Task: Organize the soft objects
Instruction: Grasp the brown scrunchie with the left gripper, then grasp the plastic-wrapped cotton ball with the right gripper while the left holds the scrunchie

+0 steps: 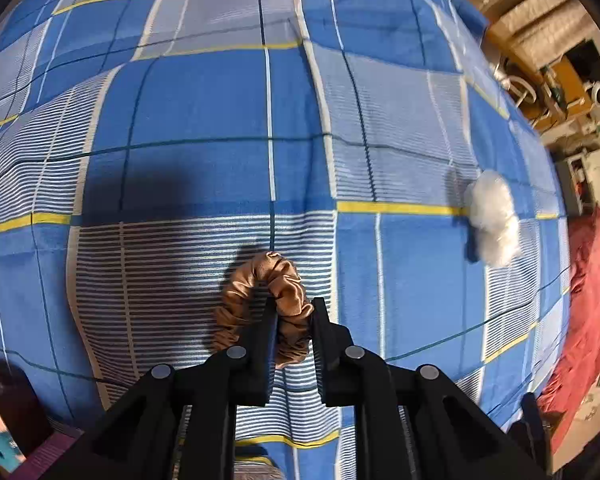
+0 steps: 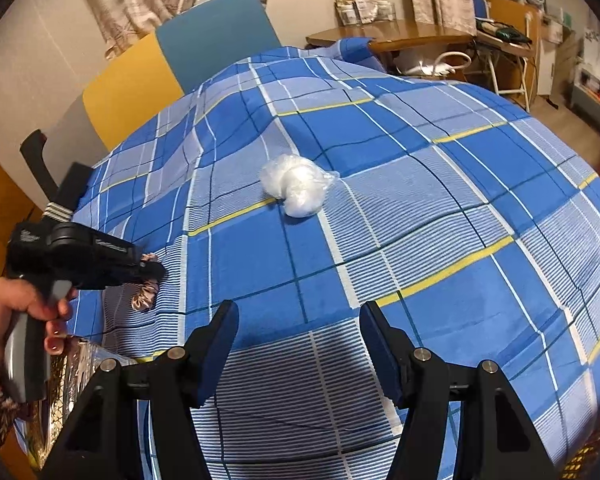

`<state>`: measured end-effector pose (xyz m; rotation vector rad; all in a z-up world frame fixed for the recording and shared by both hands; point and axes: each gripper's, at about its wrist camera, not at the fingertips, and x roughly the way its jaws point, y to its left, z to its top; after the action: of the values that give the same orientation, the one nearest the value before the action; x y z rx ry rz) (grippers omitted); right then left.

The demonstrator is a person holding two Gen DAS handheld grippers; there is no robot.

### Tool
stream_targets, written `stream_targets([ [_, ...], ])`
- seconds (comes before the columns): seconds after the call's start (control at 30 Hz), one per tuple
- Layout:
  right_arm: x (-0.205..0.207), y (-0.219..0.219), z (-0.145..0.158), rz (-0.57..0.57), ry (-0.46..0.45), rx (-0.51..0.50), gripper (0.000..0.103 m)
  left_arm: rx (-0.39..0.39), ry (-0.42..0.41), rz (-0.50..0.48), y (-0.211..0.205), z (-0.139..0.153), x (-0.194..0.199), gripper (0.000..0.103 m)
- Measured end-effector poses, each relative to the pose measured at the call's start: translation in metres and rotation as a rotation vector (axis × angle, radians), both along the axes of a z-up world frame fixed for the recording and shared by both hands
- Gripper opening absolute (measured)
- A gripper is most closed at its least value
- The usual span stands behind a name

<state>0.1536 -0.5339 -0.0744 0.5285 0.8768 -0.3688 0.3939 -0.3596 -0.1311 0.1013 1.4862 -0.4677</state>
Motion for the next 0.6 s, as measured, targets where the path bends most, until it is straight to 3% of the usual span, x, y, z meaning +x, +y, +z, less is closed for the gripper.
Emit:
stream_targets([
  [0.2, 0.002, -0.008, 0.003, -0.033, -0.022, -0.066, 0.064, -0.115, -0.061, 0.047, 0.008, 0.032, -0.008, 0.013],
  [0.37, 0.019, -0.021, 0.002, -0.020, -0.029, -0.128, 0.064, -0.256, -0.068, 0.082, 0.020, 0.058, -0.024, 0.013],
  [0.6, 0.084, -0.048, -0.008, 0.049, 0.000, -0.174, 0.067, -0.372, -0.025, 0.066, 0.019, 0.071, -0.040, 0.013],
])
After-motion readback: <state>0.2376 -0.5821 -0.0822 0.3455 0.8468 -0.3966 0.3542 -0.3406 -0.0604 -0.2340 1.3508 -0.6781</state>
